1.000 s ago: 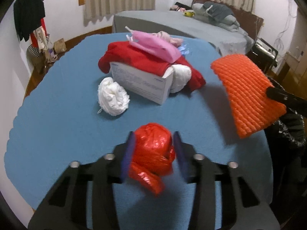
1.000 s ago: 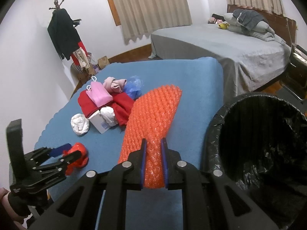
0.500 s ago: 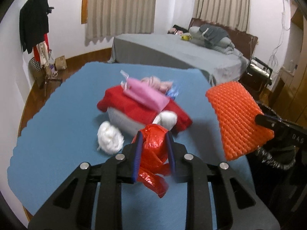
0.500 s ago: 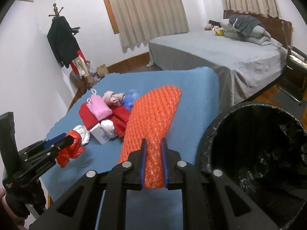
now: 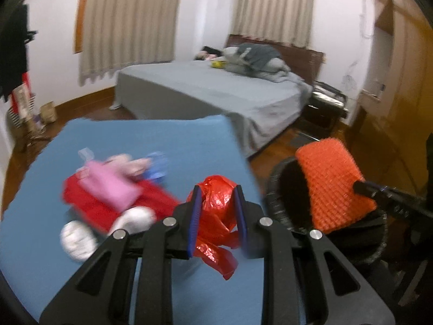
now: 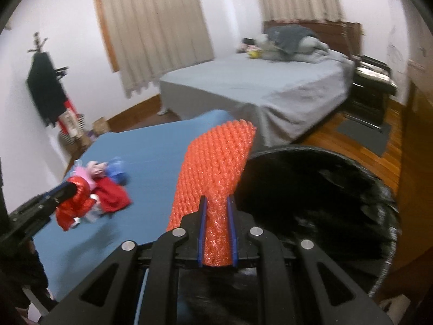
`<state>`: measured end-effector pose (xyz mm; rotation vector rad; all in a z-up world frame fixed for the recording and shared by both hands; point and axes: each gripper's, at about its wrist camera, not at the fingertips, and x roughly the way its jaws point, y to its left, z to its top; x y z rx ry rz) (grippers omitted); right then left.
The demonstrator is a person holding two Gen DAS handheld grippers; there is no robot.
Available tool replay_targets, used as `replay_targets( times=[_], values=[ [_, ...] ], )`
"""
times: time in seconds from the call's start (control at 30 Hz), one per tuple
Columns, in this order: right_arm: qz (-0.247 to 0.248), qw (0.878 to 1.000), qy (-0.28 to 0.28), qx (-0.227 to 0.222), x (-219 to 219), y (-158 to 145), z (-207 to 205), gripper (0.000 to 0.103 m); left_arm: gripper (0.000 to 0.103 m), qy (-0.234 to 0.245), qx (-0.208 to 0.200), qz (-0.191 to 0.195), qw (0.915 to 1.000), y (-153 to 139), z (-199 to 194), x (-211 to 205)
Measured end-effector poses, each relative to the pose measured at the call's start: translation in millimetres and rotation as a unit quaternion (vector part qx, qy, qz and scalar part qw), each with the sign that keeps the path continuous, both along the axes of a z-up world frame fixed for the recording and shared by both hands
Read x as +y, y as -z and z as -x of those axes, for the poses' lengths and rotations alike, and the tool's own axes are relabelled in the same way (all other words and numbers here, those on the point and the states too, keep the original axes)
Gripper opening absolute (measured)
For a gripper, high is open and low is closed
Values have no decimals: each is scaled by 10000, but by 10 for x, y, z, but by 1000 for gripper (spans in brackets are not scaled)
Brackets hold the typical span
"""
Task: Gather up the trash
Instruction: 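Carry the orange mesh bag and red plastic bag over the black trash bin with both tools, then open both tools to drop the bags into the bin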
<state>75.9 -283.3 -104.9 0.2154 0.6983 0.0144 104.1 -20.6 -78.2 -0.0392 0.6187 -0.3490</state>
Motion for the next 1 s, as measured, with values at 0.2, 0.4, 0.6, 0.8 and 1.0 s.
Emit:
replay_targets(
  times=[0.2, 0.4, 0.6, 0.8, 1.0],
  values=[
    [48, 9983, 537, 205, -416, 161, 96, 16, 23, 806, 7, 166, 9966, 20, -113, -719],
    [62, 9950, 940, 341, -735, 260, 223, 28, 34, 1537, 160, 426, 9871, 170, -240, -1367],
    [94, 9923, 1208, 247, -858, 206, 316, 64, 53, 1630, 224, 411, 9855, 285, -286, -1479],
    [88, 9948, 1011, -30, -601, 90, 251, 92, 69, 1028, -132, 227, 9944, 160, -248, -984],
    [-88, 9990, 363, -251, 30, 42, -4, 95, 72, 135, -498, -291, 9982, 56, -172, -216]
  ],
)
